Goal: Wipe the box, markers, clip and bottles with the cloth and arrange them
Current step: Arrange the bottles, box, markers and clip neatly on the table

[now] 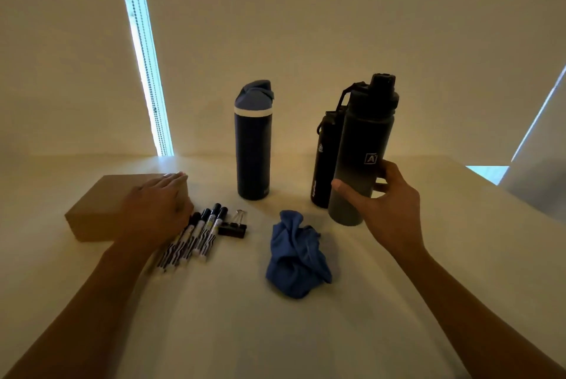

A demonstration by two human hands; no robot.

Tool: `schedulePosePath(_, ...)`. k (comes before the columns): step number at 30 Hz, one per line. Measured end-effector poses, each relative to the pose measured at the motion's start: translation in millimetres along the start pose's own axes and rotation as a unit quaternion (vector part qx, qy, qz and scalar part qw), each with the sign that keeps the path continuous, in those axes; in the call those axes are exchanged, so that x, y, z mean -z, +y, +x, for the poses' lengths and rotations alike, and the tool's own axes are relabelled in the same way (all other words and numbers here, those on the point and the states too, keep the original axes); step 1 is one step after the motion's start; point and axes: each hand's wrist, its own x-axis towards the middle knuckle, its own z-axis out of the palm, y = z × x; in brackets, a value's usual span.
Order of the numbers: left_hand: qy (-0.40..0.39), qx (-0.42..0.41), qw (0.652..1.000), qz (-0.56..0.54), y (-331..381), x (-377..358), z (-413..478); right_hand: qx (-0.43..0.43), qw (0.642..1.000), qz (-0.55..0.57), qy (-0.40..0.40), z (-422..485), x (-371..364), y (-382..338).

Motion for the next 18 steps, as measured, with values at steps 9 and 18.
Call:
schedulePosePath(9, 0.008, 0.009, 1.000, -0.029, 6.4, 3.1, -4.3, -0.053, 0.995, -0.059, 0.053, 7.7, 16.4, 48.7)
schedulePosePath(18, 0.030, 0.015, 0.995, -0.096, 9.6, 15.2, -9.2, -0.029, 0.997, -0.075, 0.022, 12.2, -0.2, 58.5)
